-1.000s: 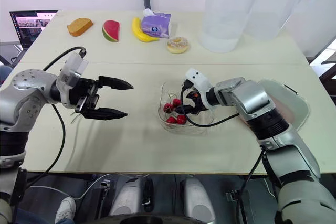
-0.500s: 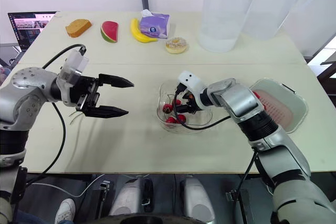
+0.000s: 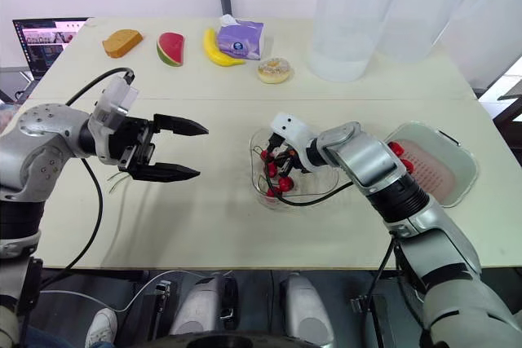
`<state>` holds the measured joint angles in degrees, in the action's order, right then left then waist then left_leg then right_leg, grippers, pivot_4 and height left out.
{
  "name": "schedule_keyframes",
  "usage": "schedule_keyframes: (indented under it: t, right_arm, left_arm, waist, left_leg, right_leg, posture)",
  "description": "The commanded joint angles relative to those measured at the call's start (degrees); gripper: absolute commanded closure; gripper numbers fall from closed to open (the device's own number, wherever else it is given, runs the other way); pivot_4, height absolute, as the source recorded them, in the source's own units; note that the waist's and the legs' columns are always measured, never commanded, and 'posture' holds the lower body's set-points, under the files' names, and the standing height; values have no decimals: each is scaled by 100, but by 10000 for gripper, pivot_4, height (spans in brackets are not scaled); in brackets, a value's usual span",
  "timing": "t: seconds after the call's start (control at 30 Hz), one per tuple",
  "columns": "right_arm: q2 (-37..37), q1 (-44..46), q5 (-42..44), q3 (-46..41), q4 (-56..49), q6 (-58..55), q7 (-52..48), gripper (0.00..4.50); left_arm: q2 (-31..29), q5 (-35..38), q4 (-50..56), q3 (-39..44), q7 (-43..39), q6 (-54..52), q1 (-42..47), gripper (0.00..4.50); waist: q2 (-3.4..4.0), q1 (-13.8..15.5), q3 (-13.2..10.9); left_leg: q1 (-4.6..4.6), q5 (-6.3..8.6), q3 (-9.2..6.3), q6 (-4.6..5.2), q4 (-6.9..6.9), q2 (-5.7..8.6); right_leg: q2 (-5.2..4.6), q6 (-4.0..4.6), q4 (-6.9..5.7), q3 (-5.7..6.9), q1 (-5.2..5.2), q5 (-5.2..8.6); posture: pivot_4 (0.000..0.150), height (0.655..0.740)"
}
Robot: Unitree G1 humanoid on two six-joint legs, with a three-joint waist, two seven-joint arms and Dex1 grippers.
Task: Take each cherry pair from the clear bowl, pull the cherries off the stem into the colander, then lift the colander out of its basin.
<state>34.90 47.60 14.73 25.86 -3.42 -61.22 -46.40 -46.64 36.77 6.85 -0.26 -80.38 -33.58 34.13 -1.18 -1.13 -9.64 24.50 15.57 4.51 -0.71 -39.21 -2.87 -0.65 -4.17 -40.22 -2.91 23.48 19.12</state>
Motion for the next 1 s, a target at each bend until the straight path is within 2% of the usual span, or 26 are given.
schedule_keyframes:
  t: [0.03,0.13,0.23,0.4,1.0]
  right_arm:
    - [112,288,-39,-250,-390,-66,-13,44356]
    - [188,393,24,-305,-575,-193,-69,36815]
    - [202,461,167,-395,-751,-400,-149,22885]
    - [362,354,469,-279,-1270,-736,-439,22885]
    - [127,-162,214,49,-742,-534,-21,22885]
  left_arm:
    - [-13,65,70,67,-7,-10,109,0]
    - [-9,63,57,59,-11,-13,120,0]
    - [-6,61,48,50,-20,-11,129,0]
    - [21,23,-11,18,-28,21,175,0]
    - [55,17,-30,-16,-21,50,202,0]
  waist:
    - [0,-1,0]
    - [0,3,0]
    - [0,5,0]
    - [0,7,0]
    - [0,2,0]
  left_leg:
    - [0,0,0,0,0,0]
    - [0,0,0,0,1,0]
    - [0,0,0,0,1,0]
    - [0,0,0,0,2,0]
    - [0,0,0,0,2,0]
  right_leg:
    - [0,0,0,0,0,0]
    - [-1,0,1,0,0,0]
    - [-1,0,1,0,-1,0]
    - [-1,0,1,0,0,0]
    - [-1,0,2,0,0,0]
  posture:
    - [1500,7400]
    - [1500,7400]
    - [1500,7400]
    - [1500,7400]
    - [1500,7400]
